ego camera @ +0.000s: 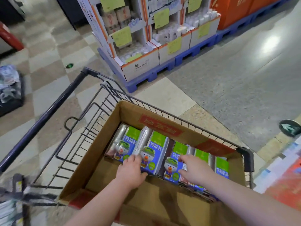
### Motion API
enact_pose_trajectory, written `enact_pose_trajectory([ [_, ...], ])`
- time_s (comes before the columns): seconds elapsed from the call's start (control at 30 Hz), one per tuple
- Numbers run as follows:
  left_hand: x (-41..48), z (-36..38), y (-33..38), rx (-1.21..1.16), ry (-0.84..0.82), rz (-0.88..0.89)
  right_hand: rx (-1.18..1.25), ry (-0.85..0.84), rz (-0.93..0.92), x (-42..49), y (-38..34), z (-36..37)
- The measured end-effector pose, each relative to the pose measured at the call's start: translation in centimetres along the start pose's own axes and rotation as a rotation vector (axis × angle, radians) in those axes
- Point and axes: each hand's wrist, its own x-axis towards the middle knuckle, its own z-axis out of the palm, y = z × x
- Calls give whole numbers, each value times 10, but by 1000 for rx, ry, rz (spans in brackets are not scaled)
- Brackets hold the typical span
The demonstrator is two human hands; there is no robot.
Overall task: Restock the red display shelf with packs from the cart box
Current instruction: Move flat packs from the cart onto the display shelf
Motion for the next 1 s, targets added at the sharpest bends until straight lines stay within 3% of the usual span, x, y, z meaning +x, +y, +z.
enact_pose_trajectory([
  [0.33,76,-3,-10,-419,-65,-134,150,-8,206,-15,-1,22],
  [0.63,102,-1,-11,-397,13,-223,246,-43,305,-22,-12,40],
  [0.87,80,-6,-2,-819,38,-173,423,-40,338,-8,-27,36],
  [1.0,56,-2,7,-1291,-155,-204,766,23,450,1,-31,38],
])
